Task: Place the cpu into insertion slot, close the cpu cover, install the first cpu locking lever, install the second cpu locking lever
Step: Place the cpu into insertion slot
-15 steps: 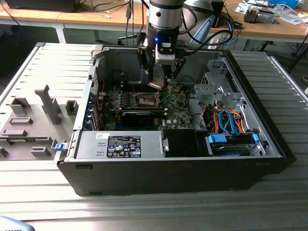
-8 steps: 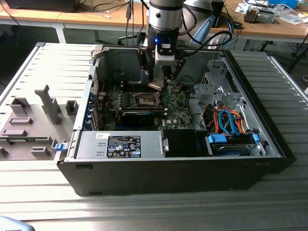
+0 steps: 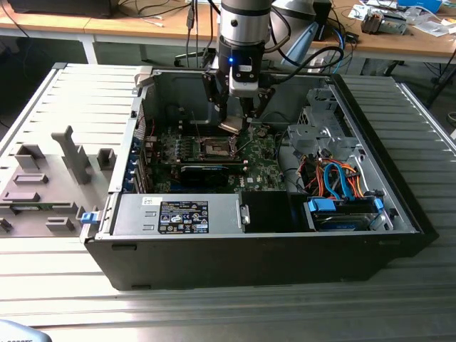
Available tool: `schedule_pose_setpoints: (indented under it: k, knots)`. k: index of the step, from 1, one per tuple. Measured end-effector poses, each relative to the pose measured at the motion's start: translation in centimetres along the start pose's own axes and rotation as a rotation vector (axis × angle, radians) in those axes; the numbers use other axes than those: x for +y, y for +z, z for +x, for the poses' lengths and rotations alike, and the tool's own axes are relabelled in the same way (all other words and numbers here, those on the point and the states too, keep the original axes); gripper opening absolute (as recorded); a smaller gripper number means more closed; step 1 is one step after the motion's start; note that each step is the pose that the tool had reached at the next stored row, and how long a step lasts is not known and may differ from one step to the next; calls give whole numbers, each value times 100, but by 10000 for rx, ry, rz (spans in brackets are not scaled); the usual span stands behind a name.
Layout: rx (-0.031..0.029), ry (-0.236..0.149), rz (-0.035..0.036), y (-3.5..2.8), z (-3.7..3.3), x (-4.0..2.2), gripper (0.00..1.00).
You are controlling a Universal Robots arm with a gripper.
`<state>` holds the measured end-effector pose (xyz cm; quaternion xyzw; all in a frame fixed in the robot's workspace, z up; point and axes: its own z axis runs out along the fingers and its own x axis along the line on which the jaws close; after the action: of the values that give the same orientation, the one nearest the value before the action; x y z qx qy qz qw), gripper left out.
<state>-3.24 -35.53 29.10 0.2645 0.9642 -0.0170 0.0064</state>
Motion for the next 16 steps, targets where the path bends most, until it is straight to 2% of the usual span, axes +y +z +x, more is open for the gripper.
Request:
schedule_pose_setpoints:
  k: [16]
  knots:
    - [2,107,2,9,0,0,54]
